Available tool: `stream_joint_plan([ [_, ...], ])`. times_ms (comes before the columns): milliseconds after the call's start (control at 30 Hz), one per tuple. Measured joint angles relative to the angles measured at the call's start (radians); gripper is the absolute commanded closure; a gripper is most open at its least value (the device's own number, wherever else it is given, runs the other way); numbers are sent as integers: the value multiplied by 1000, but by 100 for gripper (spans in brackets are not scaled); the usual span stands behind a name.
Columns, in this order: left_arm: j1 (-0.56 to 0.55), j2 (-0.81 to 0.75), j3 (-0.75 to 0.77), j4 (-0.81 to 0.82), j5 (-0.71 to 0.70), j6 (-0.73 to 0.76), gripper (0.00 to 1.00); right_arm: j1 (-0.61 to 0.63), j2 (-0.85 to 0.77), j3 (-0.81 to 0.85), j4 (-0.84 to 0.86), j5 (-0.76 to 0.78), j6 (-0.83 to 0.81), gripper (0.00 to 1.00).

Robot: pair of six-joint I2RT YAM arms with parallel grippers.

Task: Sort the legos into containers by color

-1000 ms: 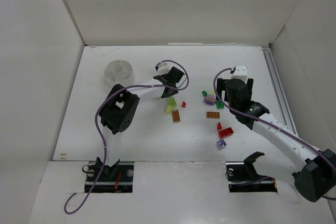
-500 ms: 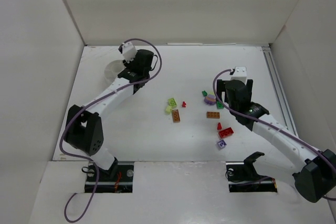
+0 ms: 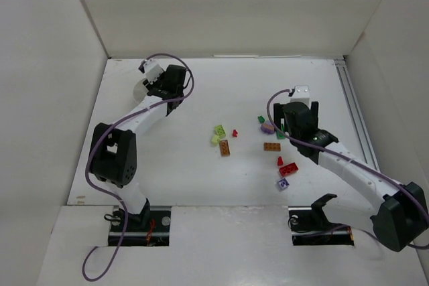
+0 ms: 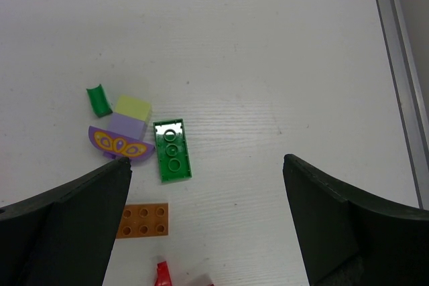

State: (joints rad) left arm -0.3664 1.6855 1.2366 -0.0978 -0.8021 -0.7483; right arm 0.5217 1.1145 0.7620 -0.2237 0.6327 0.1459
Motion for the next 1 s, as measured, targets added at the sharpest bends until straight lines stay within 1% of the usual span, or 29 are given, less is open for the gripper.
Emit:
stream_joint_plan([
  [33, 0, 5, 0, -2, -6, -7, 64, 0, 4, 0, 0, -1, 0, 1],
  [267, -3, 23, -2, -37, -31, -56, 64, -2, 34, 0, 2, -2, -1, 1],
  [333, -3, 23, -2, -50, -45, -76, 55, -3, 40, 0, 2, -3, -1, 1],
  [367, -3, 23, -3, -59, -51, -87, 55, -3, 42, 0, 2, -4, -1, 1],
  [500, -3, 23, -16, -89, -74, -127, 43, -3, 61, 0, 7, -5, -2, 1],
  [600, -3, 23, -16, -124, -88, -156, 43, -3, 73, 0, 7, -12, -3, 1],
  [700, -3, 23, -16, -145, -93, -173, 37, -3, 73, 1, 8, -13, -4, 1],
  [867, -3, 19, -24, -149, -96, -183, 38, -3, 73, 1, 8, -21, -8, 1],
  [900, -3, 15, -32, -140, -97, -183, 40, -3, 73, 1, 8, -23, -10, 1],
  [1000, -2, 5, -51, -130, -93, -177, 52, -3, 73, 1, 8, -24, -11, 1],
])
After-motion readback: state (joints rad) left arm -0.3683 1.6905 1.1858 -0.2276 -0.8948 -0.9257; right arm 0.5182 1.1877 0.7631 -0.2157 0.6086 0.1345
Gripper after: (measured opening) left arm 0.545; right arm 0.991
